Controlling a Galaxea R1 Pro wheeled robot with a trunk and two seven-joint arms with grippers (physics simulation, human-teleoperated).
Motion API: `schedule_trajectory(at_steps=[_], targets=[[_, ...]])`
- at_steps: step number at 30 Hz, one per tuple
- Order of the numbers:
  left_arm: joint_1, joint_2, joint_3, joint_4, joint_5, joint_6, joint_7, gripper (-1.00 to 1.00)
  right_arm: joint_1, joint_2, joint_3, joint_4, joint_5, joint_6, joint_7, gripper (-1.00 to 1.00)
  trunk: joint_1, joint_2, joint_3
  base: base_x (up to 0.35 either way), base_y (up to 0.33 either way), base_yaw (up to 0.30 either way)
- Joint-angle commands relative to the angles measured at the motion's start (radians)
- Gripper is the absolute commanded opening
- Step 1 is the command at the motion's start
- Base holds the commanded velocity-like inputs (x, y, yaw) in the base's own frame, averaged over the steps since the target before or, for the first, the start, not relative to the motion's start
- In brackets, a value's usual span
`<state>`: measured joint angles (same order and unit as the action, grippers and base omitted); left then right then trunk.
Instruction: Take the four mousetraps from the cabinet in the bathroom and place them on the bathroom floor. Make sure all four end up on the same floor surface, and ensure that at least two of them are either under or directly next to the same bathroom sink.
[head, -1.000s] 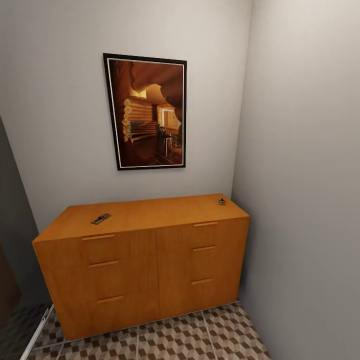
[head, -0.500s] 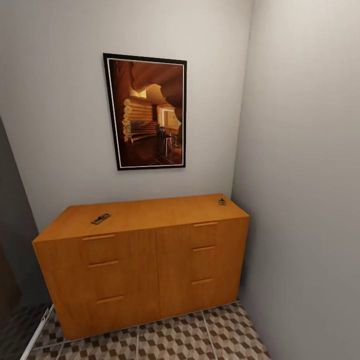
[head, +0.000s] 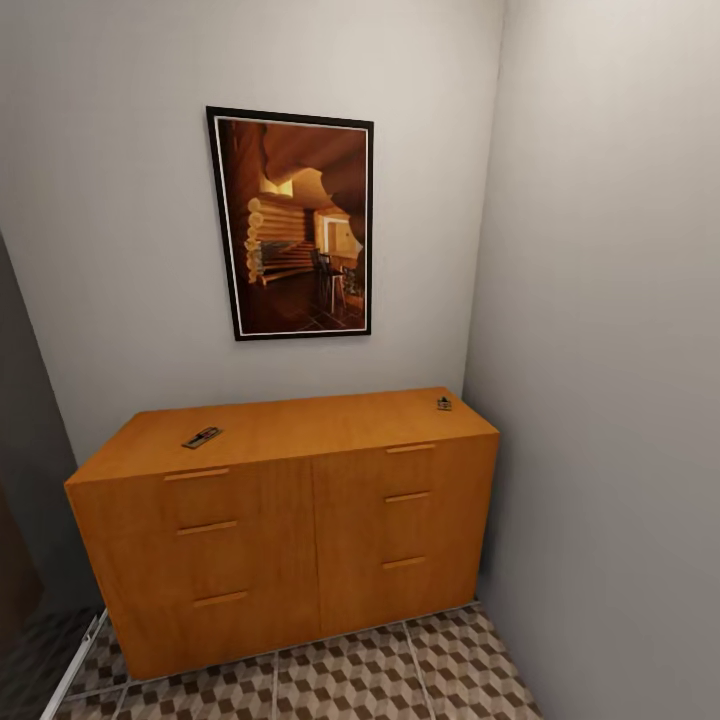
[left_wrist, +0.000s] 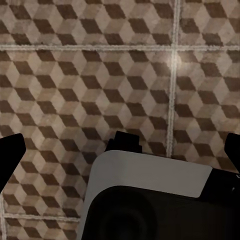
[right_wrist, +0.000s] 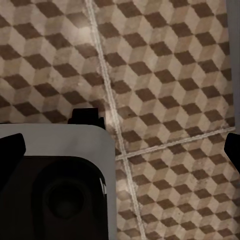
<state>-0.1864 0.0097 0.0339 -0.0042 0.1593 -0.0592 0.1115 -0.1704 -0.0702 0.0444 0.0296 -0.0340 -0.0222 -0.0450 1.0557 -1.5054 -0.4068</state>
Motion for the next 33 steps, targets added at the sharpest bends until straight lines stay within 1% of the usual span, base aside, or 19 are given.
schedule_trajectory(at_steps=[1,29,33], targets=[[-0.001,0.0,0.003,0.001,0.005,-0.004,0.001,1.0,-0.001,0.0,0.005,0.003,-0.003,-0.002,-0.002,1.0,0.0,-0.001,-0.001,0.0,0.0,0.0],[-0.001,-0.002,0.003,0.001,0.004,-0.006,-0.001,1.0,-0.001,0.001,0.005,0.003,-0.003,-0.002,-0.001,1.0,0.0,-0.001,-0.001,0.0,0.0,0.0],[-0.001,-0.002,0.003,0.001,0.004,-0.006,-0.001,1.0,-0.001,0.001,0.005,0.003,-0.003,-0.002,0.0,1.0,-0.015,0.027,0.011,0.0,0.0,0.0]])
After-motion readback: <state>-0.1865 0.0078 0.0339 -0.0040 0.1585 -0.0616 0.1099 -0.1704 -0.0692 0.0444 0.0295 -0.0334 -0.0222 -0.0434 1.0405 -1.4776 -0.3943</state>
